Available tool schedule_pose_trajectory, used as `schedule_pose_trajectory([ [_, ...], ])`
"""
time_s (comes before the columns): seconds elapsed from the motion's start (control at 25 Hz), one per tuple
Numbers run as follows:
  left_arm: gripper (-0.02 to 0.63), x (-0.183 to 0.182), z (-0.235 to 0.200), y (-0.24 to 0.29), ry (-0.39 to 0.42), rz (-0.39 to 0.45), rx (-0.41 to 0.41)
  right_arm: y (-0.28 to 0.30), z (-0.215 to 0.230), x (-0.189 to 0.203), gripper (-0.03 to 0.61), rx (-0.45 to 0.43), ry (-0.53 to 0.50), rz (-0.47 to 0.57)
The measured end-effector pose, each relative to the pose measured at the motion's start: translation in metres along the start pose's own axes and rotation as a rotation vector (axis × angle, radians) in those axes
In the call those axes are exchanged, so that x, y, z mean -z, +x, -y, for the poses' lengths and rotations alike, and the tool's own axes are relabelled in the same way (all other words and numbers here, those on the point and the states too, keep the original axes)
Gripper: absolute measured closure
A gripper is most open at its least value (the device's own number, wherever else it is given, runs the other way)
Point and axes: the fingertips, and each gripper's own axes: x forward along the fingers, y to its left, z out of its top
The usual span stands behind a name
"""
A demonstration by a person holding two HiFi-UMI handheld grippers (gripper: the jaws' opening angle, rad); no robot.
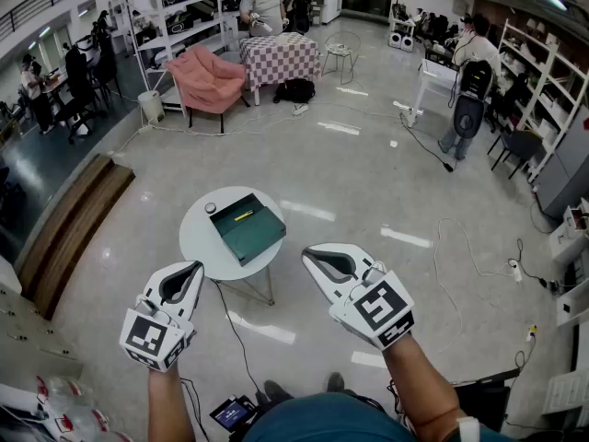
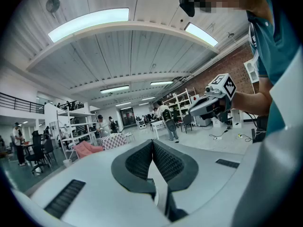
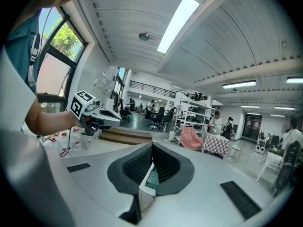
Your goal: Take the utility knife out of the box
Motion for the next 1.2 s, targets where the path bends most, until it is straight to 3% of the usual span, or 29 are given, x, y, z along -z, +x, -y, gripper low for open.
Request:
schedule_pose_trajectory([
  [0.92,0.595,0.037,-0.068,-0.015,-0.012,0.017,0.064,0.076,-0.023,-0.015,0.54,0.034,0.054,-0.003],
  [1.2,0.595,0.065,-0.095,0.029,-0.03,-0.003,0.038,0.127,0.018,0.006,0.54,0.0,0.054,-0.014],
])
